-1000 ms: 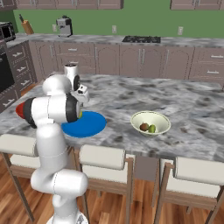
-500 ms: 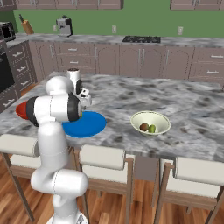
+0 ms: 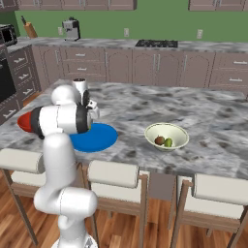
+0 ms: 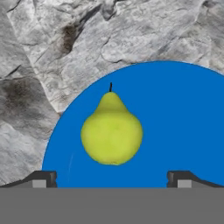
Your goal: Take the fruits from the plate on the dining counter and place two fruits in each bowl.
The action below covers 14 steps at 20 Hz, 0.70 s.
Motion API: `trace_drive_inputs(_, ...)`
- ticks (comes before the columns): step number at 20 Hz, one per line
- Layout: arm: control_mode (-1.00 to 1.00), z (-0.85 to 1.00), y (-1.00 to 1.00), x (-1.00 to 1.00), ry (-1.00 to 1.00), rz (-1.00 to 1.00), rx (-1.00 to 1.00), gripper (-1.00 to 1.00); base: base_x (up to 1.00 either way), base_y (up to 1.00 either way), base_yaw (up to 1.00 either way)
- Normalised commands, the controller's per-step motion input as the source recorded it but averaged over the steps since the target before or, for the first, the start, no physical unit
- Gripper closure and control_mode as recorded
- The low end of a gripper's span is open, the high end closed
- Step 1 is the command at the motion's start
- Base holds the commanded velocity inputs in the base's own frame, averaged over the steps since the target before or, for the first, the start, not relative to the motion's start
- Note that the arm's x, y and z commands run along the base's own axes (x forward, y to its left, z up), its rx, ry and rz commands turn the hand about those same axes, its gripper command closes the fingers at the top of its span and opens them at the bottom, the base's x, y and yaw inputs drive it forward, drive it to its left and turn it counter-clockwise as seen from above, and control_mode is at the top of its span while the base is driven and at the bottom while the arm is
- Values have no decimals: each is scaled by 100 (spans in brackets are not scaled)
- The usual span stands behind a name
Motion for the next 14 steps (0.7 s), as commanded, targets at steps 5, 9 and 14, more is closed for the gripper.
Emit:
trace_drive_inputs(5, -100, -26, 0, 10, 0, 0, 0, -100, 0, 0, 0)
trace_drive_inputs(9, -100, -21, 0, 3, 0, 0, 0, -100, 0, 0, 0)
trace_drive_inputs(14, -100, -23, 0, 7, 0, 0, 0, -100, 0, 0, 0)
